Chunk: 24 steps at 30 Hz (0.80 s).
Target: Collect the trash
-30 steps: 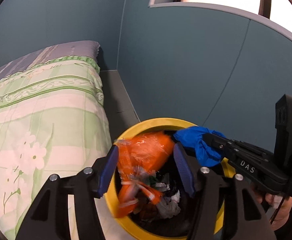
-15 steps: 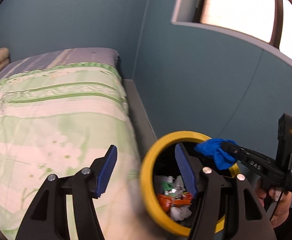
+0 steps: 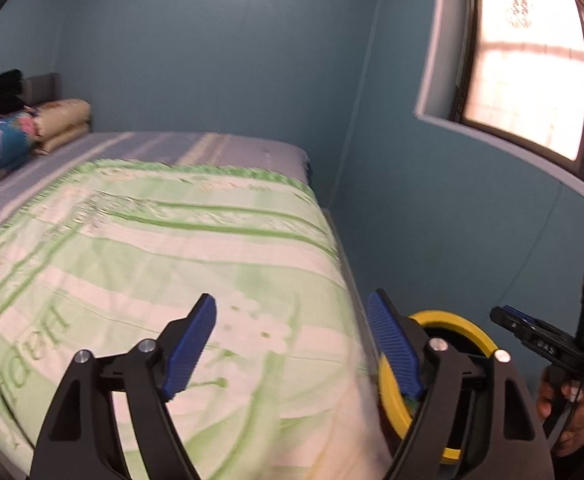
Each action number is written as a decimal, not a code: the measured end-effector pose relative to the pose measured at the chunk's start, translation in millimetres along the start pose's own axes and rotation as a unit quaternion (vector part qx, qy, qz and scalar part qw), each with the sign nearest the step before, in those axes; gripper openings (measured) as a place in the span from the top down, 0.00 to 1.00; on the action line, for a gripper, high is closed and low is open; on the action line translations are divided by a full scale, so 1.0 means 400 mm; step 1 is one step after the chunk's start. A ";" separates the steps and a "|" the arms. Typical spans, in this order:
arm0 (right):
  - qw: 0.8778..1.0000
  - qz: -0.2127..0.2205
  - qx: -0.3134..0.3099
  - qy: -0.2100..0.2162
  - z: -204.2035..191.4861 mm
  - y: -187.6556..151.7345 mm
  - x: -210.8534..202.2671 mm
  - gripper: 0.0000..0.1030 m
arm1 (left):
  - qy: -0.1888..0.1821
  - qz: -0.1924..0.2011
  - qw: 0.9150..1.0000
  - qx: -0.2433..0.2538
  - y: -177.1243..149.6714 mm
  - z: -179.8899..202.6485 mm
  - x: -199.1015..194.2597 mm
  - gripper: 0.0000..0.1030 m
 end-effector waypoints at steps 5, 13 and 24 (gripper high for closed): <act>0.998 0.004 -0.036 0.044 -0.120 -0.001 -0.003 0.48 | 0.051 0.028 0.998 -0.020 0.004 -0.080 -0.095 0.09; 0.991 0.018 -0.087 0.097 -0.322 -0.025 -0.009 0.20 | 0.132 0.059 0.988 -0.061 -0.010 -0.193 -0.215 0.08; 0.989 0.091 -0.085 0.085 -0.459 -0.053 -0.058 0.08 | 0.203 0.076 0.974 -0.070 -0.062 -0.238 -0.328 0.08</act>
Point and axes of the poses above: each gripper's, at about its wrist camera, not at the fingertips, and x roughly the way its jaws point, z to its right, y to its top, the point moved 2 cm from there along x, roughly the way its jaws point, and after that the axes turned 12 degrees about x, right-handed, at the moved point
